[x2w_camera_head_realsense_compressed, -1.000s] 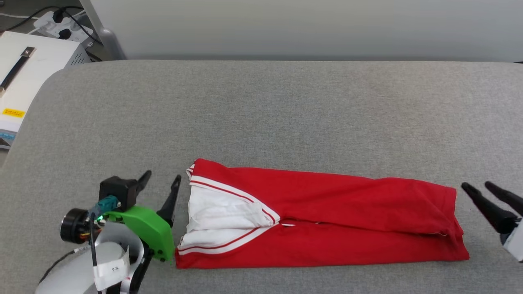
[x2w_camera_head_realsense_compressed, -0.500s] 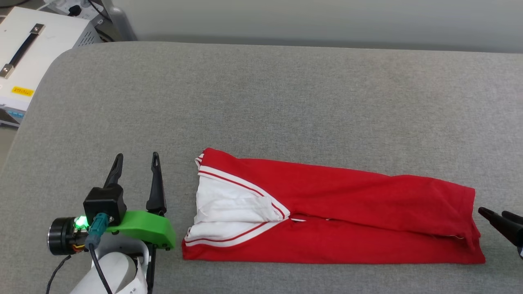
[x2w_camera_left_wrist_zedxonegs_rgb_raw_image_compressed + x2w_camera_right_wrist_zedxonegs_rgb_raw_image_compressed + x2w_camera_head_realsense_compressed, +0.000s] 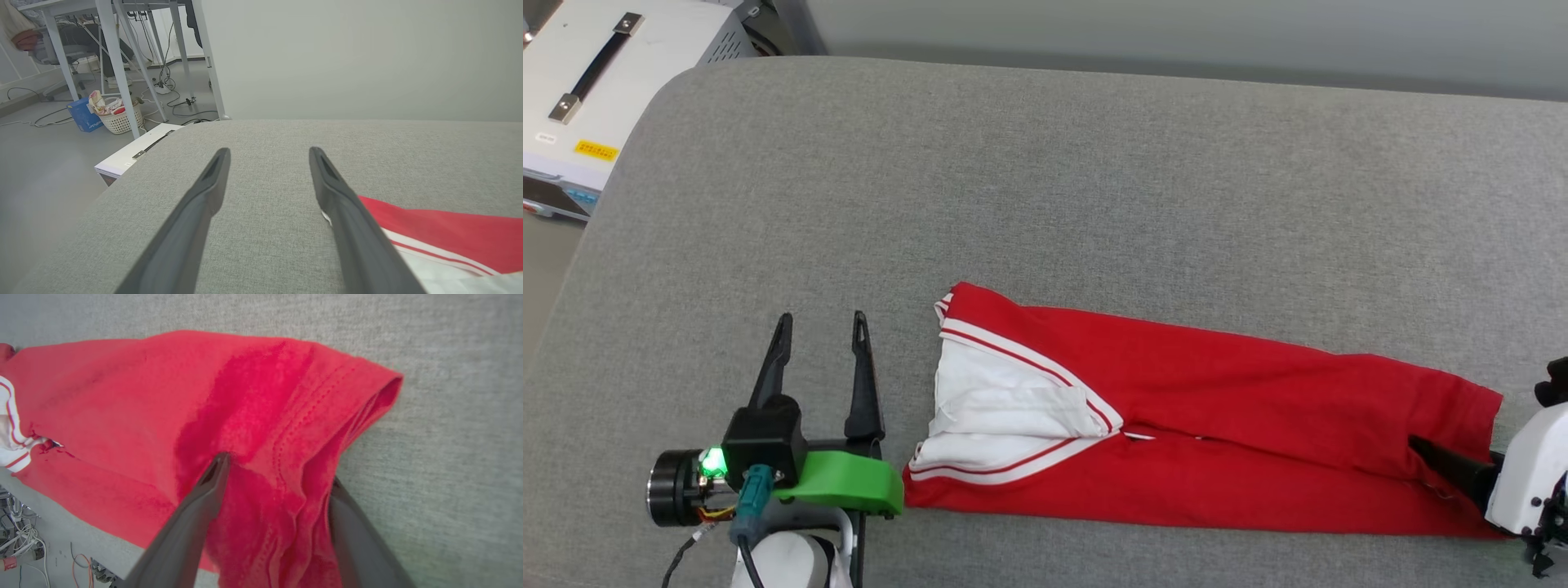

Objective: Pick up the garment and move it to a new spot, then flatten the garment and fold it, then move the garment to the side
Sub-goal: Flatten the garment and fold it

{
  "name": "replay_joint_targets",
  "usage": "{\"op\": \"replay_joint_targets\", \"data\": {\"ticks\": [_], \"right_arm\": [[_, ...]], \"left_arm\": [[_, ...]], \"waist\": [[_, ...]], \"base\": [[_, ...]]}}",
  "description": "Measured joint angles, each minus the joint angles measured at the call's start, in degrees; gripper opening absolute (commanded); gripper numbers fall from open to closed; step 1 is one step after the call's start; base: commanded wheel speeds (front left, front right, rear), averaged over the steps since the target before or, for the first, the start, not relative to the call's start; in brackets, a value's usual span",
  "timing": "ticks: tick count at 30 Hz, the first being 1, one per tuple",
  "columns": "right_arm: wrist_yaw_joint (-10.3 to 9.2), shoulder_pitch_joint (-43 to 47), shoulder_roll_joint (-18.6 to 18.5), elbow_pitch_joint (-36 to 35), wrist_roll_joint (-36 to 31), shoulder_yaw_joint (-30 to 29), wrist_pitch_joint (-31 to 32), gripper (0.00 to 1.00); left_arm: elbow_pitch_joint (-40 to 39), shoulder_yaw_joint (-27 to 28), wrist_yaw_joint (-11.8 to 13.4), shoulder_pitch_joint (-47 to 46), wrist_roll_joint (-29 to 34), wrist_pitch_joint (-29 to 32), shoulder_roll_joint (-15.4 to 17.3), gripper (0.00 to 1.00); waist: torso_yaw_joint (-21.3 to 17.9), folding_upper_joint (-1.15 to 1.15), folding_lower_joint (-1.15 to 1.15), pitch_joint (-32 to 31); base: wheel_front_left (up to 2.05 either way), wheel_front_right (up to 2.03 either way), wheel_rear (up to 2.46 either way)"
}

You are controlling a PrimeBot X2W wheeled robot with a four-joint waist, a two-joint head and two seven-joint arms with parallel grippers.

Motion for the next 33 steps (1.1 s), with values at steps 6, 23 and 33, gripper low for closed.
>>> {"op": "replay_joint_targets", "data": {"ticks": [6,23,33], "right_arm": [[0.00,-0.59,0.81,0.65,0.07,1.98,-3.46,0.00],[0.01,-0.63,-9.28,7.64,-1.67,-0.32,-9.24,0.00],[0.01,0.42,-11.50,-3.82,-1.09,2.35,-4.32,0.00]], "left_arm": [[-0.18,2.48,-2.98,2.02,3.97,0.00,-4.02,1.00],[0.33,8.45,-10.23,4.58,8.94,0.00,-8.25,1.00],[0.64,10.16,-12.16,6.45,10.71,0.00,-9.42,1.00]], "waist": [[-0.54,0.00,0.00,-0.51],[-0.88,0.00,0.00,-4.40],[-1.27,0.00,0.00,-6.69]], "base": [[0.00,0.00,0.00],[0.00,0.00,0.00],[0.00,0.00,0.00]]}}
